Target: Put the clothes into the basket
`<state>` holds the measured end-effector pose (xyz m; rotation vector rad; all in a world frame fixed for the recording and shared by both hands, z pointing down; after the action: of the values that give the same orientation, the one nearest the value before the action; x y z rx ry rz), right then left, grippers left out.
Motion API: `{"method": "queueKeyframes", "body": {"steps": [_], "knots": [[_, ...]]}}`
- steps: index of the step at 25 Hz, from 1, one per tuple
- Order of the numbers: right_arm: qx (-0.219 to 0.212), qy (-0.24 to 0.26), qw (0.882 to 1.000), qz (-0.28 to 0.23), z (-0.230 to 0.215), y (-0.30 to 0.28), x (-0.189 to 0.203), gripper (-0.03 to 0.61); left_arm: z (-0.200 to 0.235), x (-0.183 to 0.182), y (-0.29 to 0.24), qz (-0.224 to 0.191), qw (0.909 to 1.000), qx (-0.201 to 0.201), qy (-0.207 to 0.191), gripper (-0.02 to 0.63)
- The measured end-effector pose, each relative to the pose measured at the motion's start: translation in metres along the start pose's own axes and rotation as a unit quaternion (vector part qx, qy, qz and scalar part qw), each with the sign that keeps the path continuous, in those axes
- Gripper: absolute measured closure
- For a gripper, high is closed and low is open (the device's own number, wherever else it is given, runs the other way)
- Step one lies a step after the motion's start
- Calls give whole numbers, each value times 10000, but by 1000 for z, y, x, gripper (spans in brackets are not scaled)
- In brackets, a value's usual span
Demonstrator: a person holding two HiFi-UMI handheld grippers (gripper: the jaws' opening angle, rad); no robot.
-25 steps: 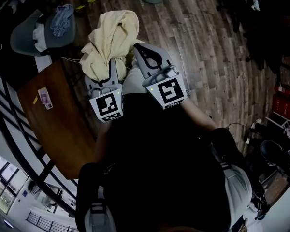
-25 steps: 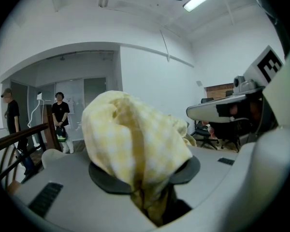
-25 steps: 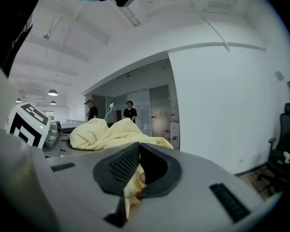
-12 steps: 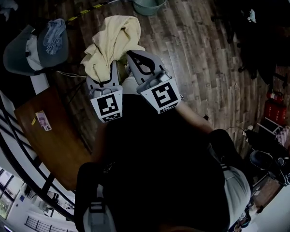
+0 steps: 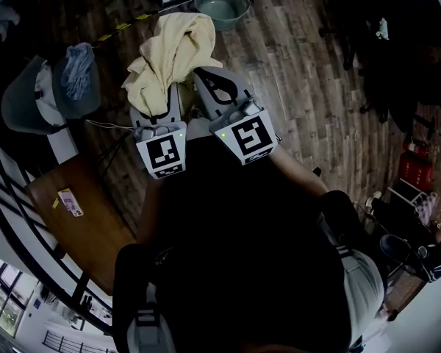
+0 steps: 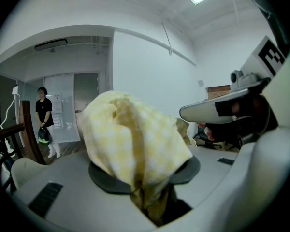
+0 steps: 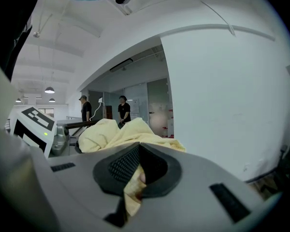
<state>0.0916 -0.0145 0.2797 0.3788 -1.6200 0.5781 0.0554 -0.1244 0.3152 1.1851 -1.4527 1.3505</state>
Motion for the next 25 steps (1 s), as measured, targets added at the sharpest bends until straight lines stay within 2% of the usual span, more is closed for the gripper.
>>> {"method": "queueKeyframes", "body": {"steps": [7,12,19,25], "knots": [[-250,-9,9997,27,-28,-17,-3,568,-2,0,-26,212,9996,-159,35,442],[-480,-63,9988,63,-65,-29,-2,568,-13,-3,-60,345,9987,-377,44,443],[-997,-25,9948,198,-147,-32,1,568,-63,-19,-123,393,9962,-778,45,442],[-1398,-56,9899,243,-213,-26,0,568,-109,-36,-171,476,9921,-1138,238,442]]}}
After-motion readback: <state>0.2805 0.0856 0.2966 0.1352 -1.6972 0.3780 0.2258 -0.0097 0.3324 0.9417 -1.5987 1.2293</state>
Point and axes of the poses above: the fingertips, and each gripper's own axes: y backward along the fingers, z to its left, x out of its underside, the point moved 5 cm from there along y, backward along the fingers, and after that the axes turned 3 degrees about -z, right-handed, at the moved point
